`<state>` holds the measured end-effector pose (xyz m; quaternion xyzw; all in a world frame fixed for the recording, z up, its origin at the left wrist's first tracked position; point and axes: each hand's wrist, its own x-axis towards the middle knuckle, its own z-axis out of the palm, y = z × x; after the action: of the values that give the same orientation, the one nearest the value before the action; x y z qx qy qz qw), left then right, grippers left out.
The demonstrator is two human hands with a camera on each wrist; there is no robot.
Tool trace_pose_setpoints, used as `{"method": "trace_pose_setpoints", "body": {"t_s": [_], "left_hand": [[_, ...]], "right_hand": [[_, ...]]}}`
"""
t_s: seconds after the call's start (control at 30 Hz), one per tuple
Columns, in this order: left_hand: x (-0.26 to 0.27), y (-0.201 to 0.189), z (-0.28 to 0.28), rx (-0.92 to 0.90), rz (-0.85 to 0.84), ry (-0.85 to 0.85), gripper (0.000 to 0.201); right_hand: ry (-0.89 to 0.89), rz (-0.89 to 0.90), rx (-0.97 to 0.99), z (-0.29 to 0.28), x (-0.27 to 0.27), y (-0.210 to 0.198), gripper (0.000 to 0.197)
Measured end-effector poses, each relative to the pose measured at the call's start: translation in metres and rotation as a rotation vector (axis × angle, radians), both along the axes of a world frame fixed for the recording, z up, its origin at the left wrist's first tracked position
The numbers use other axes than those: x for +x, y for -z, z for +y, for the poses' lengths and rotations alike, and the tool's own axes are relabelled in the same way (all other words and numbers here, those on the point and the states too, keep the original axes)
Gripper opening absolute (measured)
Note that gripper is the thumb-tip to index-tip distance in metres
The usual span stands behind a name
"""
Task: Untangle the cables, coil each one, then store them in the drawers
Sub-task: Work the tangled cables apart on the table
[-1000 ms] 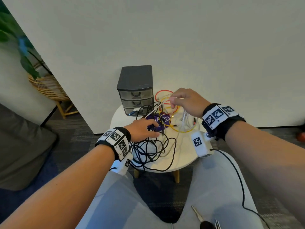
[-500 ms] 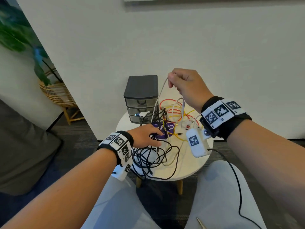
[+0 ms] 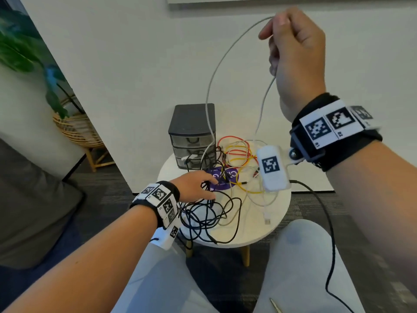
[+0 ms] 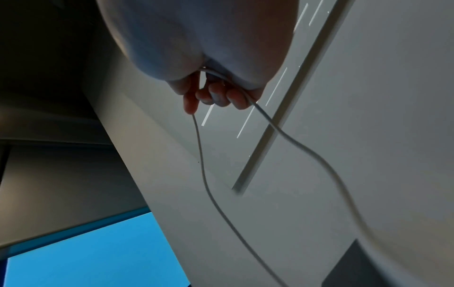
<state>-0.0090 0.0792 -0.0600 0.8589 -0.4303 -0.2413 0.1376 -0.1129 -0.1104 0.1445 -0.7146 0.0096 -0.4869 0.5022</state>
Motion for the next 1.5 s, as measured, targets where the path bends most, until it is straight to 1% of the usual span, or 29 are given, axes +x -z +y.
{"method": "trace_pose_setpoints", "body": {"t_s": [0.13,0.2,0.23,0.27,0.3,0.37,0.4,0.43,0.47,0.53,0.6,0.67,0.7,0.73,0.77,0.83,0.9,0.93,1.03,1.1,1.17,1.23,1.3,1.4,1.5], "left_hand": [[0.003,-0.009,-0.001,-0.044,0.024,-0.011,0.049],[0.007,-0.018,-0.004,-0.102,0.007,-0.04,0.037],[0.007,-0.023,-0.005,-0.18,-0.03,-0.082,0.026],[0.007,-0.029,-0.006,-0.297,-0.084,-0.153,0.015],[0.007,-0.036,-0.007,-0.45,-0.143,-0.252,0.009],[0.006,-0.051,-0.007,-0.813,-0.215,-0.465,0.004],[0.005,-0.061,-0.008,-0.971,-0.197,-0.519,0.005],[0.004,-0.07,-0.009,-1.075,-0.141,-0.526,0.017],[0.001,-0.079,-0.011,-1.134,-0.046,-0.483,0.031],[-0.011,-0.095,-0.021,-1.132,0.149,-0.347,0.052],[-0.024,-0.108,-0.036,-1.126,0.336,-0.248,0.062],[-0.032,-0.12,-0.046,-1.172,0.582,-0.209,0.063],[-0.034,-0.123,-0.049,-1.182,0.677,-0.174,0.06],[-0.035,-0.123,-0.051,-1.17,0.704,-0.127,0.055],[-0.035,-0.12,-0.052,-1.116,0.653,-0.093,0.048],[-0.036,-0.112,-0.054,-0.924,0.435,-0.036,0.034],[-0.036,-0.097,-0.057,-0.737,0.263,-0.013,0.015],[-0.035,-0.088,-0.056,-0.677,0.217,-0.023,0.013],[-0.027,-0.07,-0.055,-0.593,0.155,-0.111,0.034],[-0.015,-0.067,-0.058,-0.63,0.139,-0.207,0.042],[-0.003,-0.075,-0.062,-0.748,0.133,-0.343,0.044],[0.007,-0.09,-0.063,-0.842,0.133,-0.443,0.042],[0.015,-0.101,-0.063,-0.91,0.211,-0.504,0.04],[0.019,-0.112,-0.059,-0.887,0.301,-0.539,0.033],[0.016,-0.12,-0.053,-0.91,0.416,-0.556,0.023]], "right_hand": [[-0.027,0.022,0.007,0.001,-0.003,0.005,0.029],[-0.054,0.036,0.015,0.002,-0.003,0.008,0.03],[-0.063,0.038,0.014,0.002,-0.003,0.01,0.03],[-0.07,0.034,0.011,0.003,-0.002,0.01,0.03],[-0.075,0.024,0.012,0.004,-0.002,0.009,0.029],[-0.093,-0.02,0.045,0.005,-0.002,0.006,0.028],[-0.108,-0.055,0.076,0.006,-0.002,0.004,0.028],[-0.124,-0.095,0.109,0.008,-0.002,0.002,0.028],[-0.143,-0.132,0.14,0.01,-0.002,-0.001,0.028],[-0.191,-0.193,0.194,0.016,0.0,-0.006,0.026],[-0.226,-0.22,0.194,0.021,0.003,-0.008,0.026],[-0.22,-0.191,0.116,0.023,0.007,-0.004,0.028],[-0.212,-0.16,0.081,0.023,0.008,-0.001,0.029],[-0.209,-0.127,0.068,0.022,0.009,0.003,0.029],[-0.214,-0.1,0.081,0.02,0.01,0.006,0.029],[-0.231,-0.086,0.149,0.013,0.008,0.006,0.029],[-0.23,-0.143,0.215,0.005,0.003,-0.003,0.028],[-0.223,-0.196,0.252,0.001,-0.001,-0.009,0.027],[-0.197,-0.327,0.375,-0.014,-0.013,-0.026,0.027],[-0.159,-0.317,0.382,-0.024,-0.018,-0.027,0.027],[-0.092,-0.195,0.295,-0.033,-0.022,-0.018,0.028],[-0.026,0.022,0.196,-0.041,-0.024,0.001,0.029],[0.0,0.194,0.156,-0.052,-0.024,0.026,0.03],[0.022,0.368,0.153,-0.067,-0.022,0.065,0.031],[-0.009,0.61,0.2,-0.079,-0.021,0.095,0.022]]}}
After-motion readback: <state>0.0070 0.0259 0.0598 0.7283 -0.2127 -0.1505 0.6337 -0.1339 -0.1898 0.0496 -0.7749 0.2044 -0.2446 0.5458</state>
